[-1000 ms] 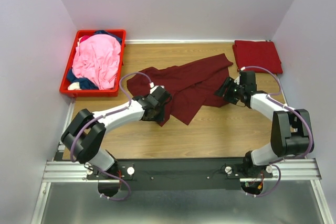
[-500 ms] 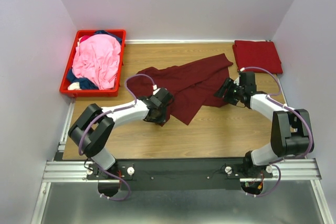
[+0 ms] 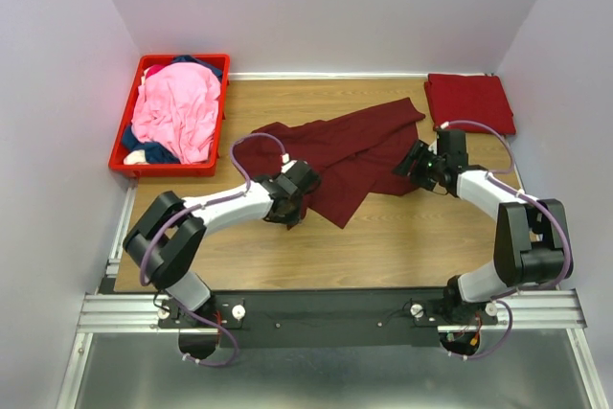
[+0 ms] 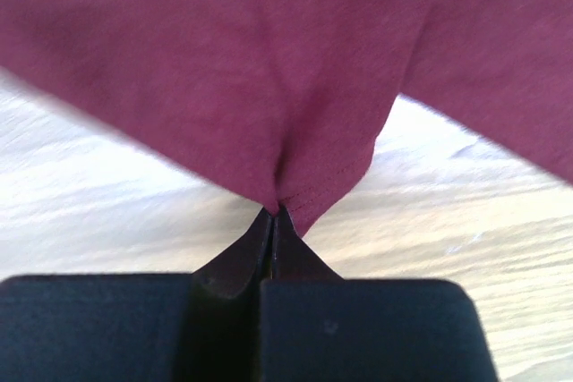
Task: Fold and stack the t-shirts
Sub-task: Flatten the tshirt out
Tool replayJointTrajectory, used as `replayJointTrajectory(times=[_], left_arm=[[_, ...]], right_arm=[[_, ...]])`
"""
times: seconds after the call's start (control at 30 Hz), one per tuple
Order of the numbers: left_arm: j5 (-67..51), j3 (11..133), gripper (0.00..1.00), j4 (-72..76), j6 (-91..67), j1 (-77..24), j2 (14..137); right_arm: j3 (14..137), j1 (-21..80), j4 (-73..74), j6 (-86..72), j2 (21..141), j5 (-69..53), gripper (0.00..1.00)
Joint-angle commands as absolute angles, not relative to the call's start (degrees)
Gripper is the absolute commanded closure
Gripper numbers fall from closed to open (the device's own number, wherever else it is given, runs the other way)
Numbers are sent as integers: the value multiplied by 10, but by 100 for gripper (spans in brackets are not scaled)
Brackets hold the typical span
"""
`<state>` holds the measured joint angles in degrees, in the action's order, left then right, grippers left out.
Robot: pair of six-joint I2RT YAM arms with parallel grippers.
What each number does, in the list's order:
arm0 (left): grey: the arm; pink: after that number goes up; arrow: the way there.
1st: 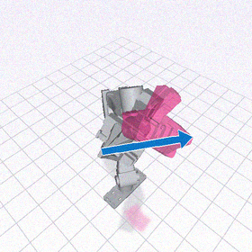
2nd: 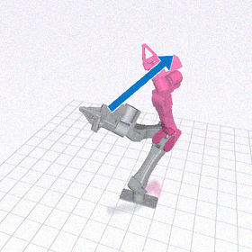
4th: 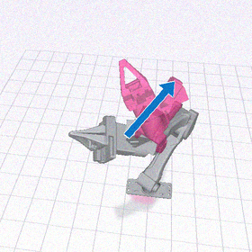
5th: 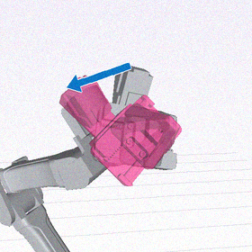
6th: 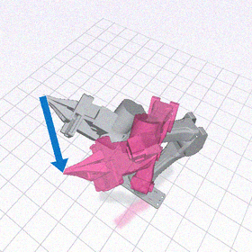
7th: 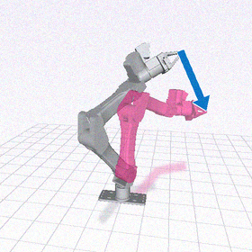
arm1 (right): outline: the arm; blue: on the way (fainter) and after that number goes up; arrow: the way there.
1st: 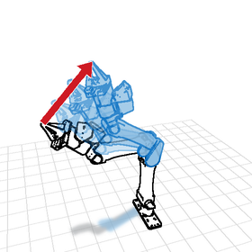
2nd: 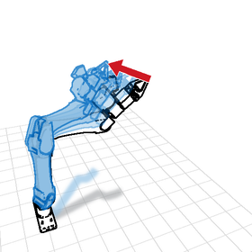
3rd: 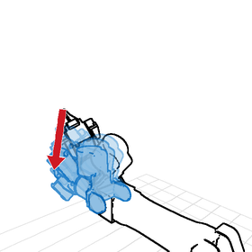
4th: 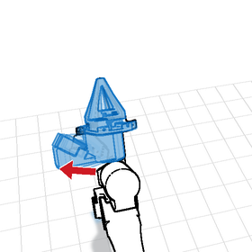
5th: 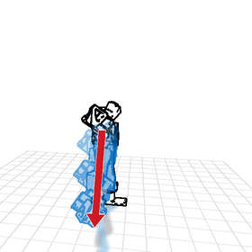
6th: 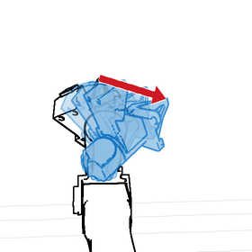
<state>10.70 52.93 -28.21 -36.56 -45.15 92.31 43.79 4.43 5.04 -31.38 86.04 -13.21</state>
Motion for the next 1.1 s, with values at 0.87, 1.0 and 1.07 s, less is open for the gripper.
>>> replayJointTrajectory(times=[0.87,1.0,1.07], left_arm=[[195,708,100,-387,-248,-334,713],[192,701,100,-383,-244,-330,710],[192,699,100,-382,-243,-327,712]], right_arm=[[830,-53,5,-408,1223,-124,32],[867,-54,6,-411,1271,-128,37],[876,-53,6,-417,1277,-134,42]])
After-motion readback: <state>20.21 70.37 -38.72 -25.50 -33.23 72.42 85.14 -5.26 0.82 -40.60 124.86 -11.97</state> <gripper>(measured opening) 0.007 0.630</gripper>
